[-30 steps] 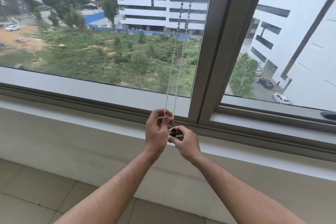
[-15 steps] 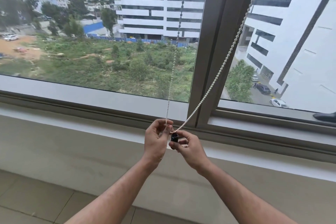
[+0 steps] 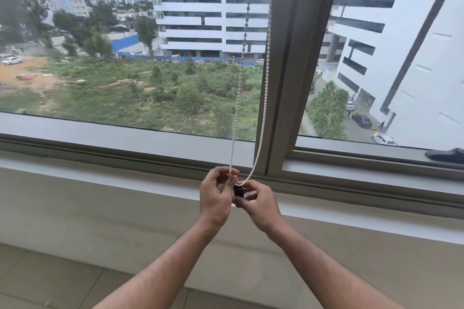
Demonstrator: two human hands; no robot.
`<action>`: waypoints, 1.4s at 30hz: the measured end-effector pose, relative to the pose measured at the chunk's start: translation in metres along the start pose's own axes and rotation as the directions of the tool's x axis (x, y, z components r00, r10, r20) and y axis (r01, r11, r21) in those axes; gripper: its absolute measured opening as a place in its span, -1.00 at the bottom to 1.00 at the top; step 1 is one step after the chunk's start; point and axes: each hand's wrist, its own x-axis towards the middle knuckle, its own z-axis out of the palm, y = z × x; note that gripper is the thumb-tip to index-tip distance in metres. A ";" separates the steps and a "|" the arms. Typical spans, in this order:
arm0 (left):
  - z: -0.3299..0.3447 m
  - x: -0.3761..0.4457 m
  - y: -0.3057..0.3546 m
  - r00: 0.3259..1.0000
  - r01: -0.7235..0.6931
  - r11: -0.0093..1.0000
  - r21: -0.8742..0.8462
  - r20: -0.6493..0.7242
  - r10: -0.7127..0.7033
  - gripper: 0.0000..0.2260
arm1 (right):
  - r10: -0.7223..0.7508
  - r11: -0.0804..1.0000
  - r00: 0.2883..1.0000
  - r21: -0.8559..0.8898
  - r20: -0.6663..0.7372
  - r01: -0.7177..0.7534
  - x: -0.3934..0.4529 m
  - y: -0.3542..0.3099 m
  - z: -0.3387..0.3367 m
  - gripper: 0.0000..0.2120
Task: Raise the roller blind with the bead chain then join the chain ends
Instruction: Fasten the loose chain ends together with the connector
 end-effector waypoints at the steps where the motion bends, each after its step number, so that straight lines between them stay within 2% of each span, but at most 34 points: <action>1: 0.000 0.000 0.001 1.000 -0.009 1.000 0.016 -0.003 0.009 -0.92 | -0.003 1.000 1.000 0.002 -0.006 0.003 0.000 -0.001 0.000 -0.68; 7: -0.003 -0.001 0.004 1.000 -0.027 0.997 0.069 0.008 0.026 -0.91 | -0.015 0.999 0.999 0.038 -0.034 0.016 -0.003 -0.013 0.000 -0.68; 13: 0.000 0.002 0.008 0.999 0.018 0.990 0.139 0.032 -0.023 -0.84 | -0.052 0.997 0.995 0.045 -0.087 0.056 -0.006 -0.022 0.002 -0.63; 17: 0.003 0.004 0.009 0.988 0.151 0.988 0.037 0.032 -0.152 -0.86 | -0.052 0.997 0.993 0.047 -0.103 0.057 -0.005 -0.025 0.001 -0.74; 19: 0.003 0.004 0.010 0.970 0.233 0.972 -0.034 0.080 -0.230 -0.89 | -0.051 0.997 0.993 0.051 -0.105 0.056 -0.005 -0.027 0.001 -0.71; 22: 0.004 0.003 0.014 0.902 0.397 0.915 -0.073 0.216 -0.374 -0.82 | -0.040 0.996 0.993 0.069 -0.111 0.047 -0.005 -0.028 0.000 -0.66; 26: 0.007 0.002 0.019 0.834 0.513 0.848 -0.132 0.312 -0.456 -0.72 | -0.035 0.997 0.991 0.059 -0.131 0.043 -0.006 -0.030 0.000 -0.78; 30: 0.009 0.005 0.022 0.839 0.513 0.840 -0.178 0.308 -0.448 -0.68 | -0.041 0.998 0.993 0.038 -0.108 0.046 -0.004 -0.033 -0.002 -0.77; 36: 0.019 0.008 0.022 0.855 0.500 0.825 -0.265 0.303 -0.421 -0.65 | -0.070 0.987 0.991 0.138 -0.117 0.085 -0.001 -0.045 -0.004 -0.77; 39: 0.017 0.012 0.015 0.858 0.493 0.843 -0.213 0.281 -0.430 -0.63 | -0.026 0.960 0.996 0.277 -0.088 0.050 -0.003 -0.056 -0.010 -0.82; 41: 0.015 0.014 0.013 0.859 0.498 0.841 -0.210 0.255 -0.445 -0.67 | 0.022 0.922 0.997 0.387 -0.078 0.010 -0.003 -0.062 -0.013 -0.93; 42: 0.014 0.014 0.014 0.861 0.496 0.840 -0.220 0.252 -0.442 -0.67 | 0.040 0.916 0.994 0.402 -0.097 0.002 -0.002 -0.062 -0.013 -0.91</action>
